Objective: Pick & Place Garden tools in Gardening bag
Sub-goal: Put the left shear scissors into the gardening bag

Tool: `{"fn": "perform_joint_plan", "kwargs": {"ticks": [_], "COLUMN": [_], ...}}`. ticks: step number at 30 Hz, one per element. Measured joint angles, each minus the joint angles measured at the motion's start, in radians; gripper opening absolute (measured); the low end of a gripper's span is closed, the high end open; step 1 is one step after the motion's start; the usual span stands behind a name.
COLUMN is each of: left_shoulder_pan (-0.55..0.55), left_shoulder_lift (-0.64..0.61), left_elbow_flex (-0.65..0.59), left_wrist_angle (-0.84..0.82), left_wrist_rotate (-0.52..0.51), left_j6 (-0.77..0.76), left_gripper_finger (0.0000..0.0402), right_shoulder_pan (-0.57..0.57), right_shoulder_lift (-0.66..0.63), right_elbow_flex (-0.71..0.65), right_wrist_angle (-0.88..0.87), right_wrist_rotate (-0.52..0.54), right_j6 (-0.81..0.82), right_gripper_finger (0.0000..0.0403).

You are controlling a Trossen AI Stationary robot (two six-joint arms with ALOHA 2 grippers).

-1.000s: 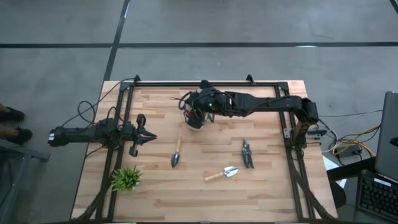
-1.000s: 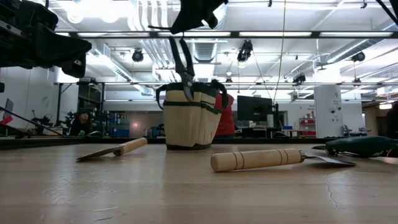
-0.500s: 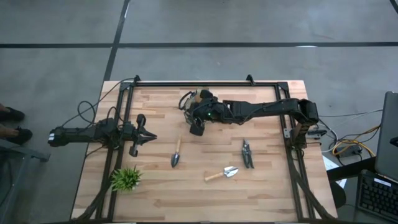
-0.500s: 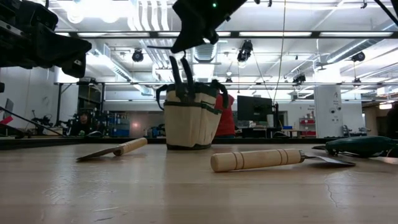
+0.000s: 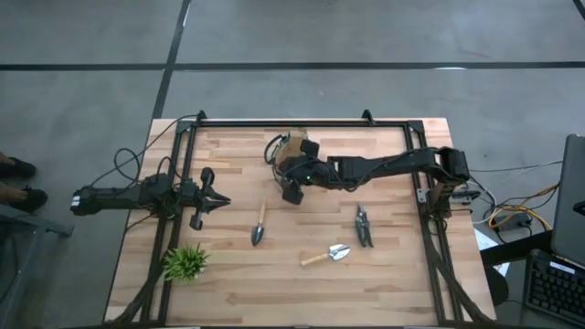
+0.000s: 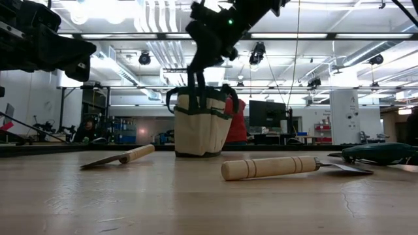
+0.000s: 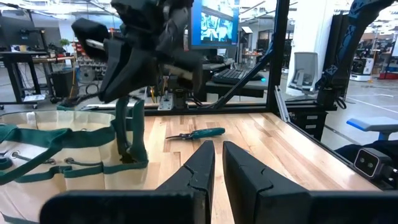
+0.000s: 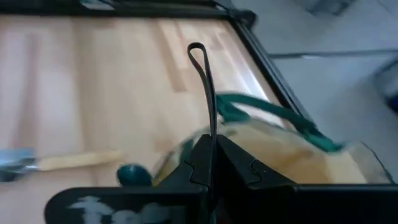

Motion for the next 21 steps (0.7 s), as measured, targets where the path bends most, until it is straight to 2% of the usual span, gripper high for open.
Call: {"fn": "perform_joint_plan", "kwargs": {"ticks": [4,6,18,21], "left_shoulder_pan": [0.0,0.0,0.0,0.0], "left_shoulder_lift": [0.0,0.0,0.0,0.0], "left_elbow_flex": [0.0,0.0,0.0,0.0], "left_wrist_angle": [0.0,0.0,0.0,0.0], "left_wrist_rotate": [0.0,0.0,0.0,0.0], "left_j6": [0.0,0.0,0.0,0.0], "left_gripper_finger": [0.0037,0.0037,0.0037,0.0037], "right_shoulder_pan": [0.0,-0.001,-0.001,-0.001], "right_shoulder_lift": [0.001,0.001,0.0,0.0], "right_elbow_flex": [-0.016,-0.016,-0.038,-0.038], "right_wrist_angle": [0.031,0.055,0.063,0.062], "right_wrist_rotate": [0.106,0.122,0.121,0.089], "right_j6": [0.004,0.0,0.003,0.0], "right_gripper_finger": [0.0008,0.0008,0.0008,0.0008]}}
